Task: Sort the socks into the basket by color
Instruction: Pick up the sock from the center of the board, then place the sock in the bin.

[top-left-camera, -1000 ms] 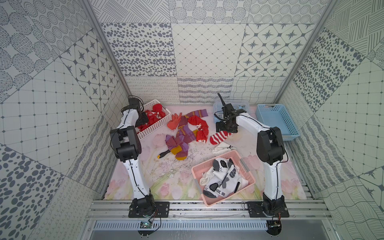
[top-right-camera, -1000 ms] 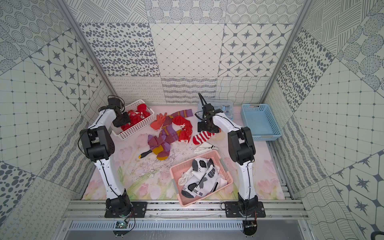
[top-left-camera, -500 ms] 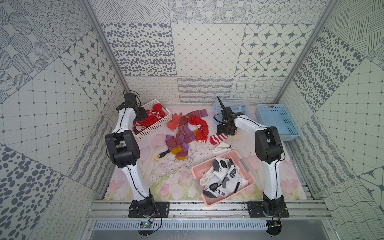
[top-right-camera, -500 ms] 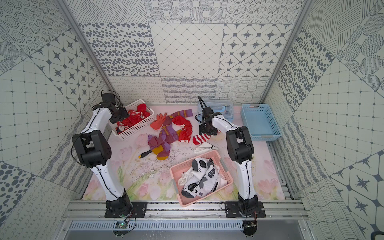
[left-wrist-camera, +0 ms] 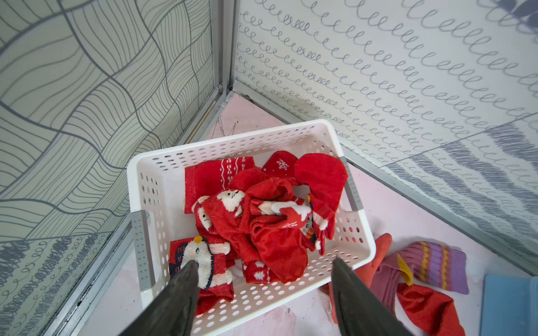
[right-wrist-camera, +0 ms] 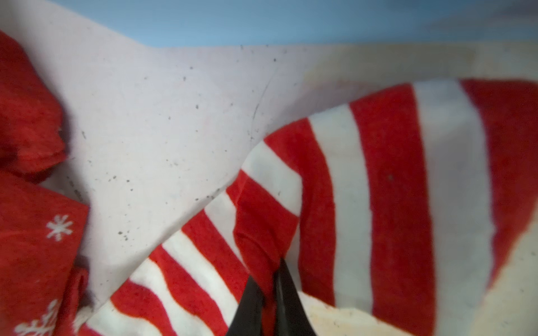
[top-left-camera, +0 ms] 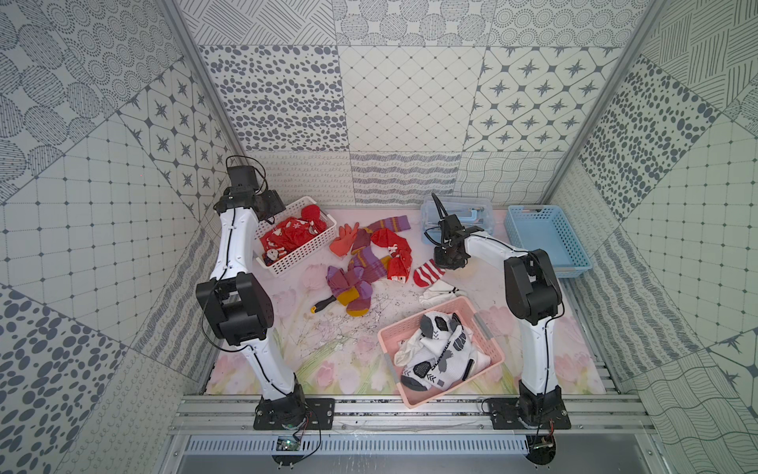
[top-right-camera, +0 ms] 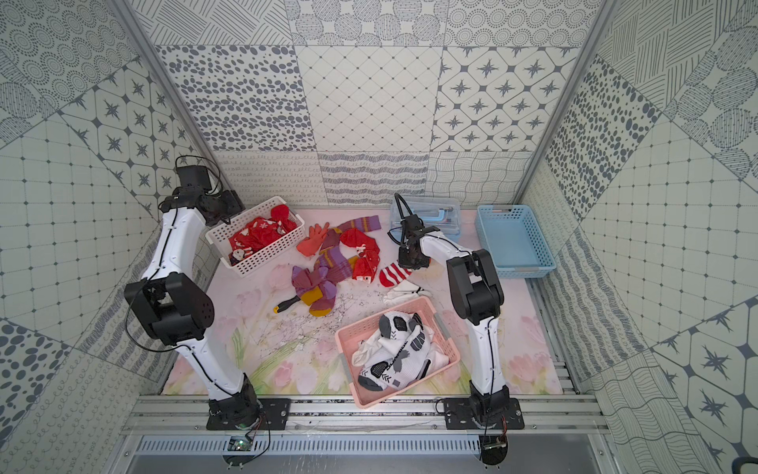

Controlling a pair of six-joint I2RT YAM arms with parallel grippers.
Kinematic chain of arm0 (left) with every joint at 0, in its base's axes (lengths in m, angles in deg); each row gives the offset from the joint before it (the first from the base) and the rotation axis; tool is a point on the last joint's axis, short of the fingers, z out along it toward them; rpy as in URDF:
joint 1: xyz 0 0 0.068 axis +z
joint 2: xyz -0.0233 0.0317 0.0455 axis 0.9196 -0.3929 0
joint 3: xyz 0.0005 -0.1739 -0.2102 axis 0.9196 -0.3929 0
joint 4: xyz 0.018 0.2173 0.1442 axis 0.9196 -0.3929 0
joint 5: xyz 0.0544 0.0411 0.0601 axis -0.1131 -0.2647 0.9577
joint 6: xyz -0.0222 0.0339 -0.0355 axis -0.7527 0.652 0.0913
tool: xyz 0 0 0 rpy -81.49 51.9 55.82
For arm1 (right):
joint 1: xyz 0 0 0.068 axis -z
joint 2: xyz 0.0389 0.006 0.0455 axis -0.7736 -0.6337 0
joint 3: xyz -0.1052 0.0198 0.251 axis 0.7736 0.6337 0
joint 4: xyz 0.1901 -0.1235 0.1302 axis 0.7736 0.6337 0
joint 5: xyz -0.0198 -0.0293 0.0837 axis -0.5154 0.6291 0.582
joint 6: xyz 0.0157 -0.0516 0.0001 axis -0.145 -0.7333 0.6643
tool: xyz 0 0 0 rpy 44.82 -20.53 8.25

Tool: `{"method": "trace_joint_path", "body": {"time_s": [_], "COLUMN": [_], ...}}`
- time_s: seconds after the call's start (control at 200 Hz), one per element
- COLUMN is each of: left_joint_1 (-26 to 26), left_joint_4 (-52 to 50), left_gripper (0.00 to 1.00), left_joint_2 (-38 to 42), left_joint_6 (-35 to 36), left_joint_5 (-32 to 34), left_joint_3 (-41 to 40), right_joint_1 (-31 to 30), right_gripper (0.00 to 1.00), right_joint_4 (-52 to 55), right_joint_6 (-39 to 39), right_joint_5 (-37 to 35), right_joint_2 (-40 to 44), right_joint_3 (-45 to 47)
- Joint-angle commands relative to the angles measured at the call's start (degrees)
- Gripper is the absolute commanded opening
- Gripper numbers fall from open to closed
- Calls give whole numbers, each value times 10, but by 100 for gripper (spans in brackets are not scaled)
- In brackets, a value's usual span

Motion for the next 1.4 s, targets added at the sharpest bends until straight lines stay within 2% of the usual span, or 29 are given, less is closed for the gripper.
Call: {"method": "trace_joint_path", "body": {"time_s": [0.0, 0.23, 0.485, 0.68, 1.01, 1.221, 1.396], "left_joint_1": [2, -5, -40, -101, -198, -265, -297], "left_joint_4": [-17, -5, 1, 15, 125, 171, 206], "left_gripper": [72, 72, 72, 72, 72, 73, 73], "left_joint_2": [29, 69, 99, 110, 145, 132, 119], "left_joint_6": [4, 9, 22, 16, -24, -48, -72], "left_joint_5": [-38, -80, -137, -173, -223, -233, -243], "left_joint_3": [8, -11, -23, -55, -194, -230, -248], "right_joint_1": [-3, -4, -15, -26, -48, -52, -55], "right_gripper": [9, 0, 0, 0, 0, 0, 0], "right_joint_4": [3, 3, 6, 8, -5, -40, -69], "right_joint_6": [4, 3, 1, 3, 14, 35, 53], "right_joint_5": [16, 18, 36, 68, 162, 235, 290], "right_joint_2": [11, 58, 120, 159, 196, 205, 205], "right_joint_3": [23, 25, 11, -4, -41, -48, -51]}}
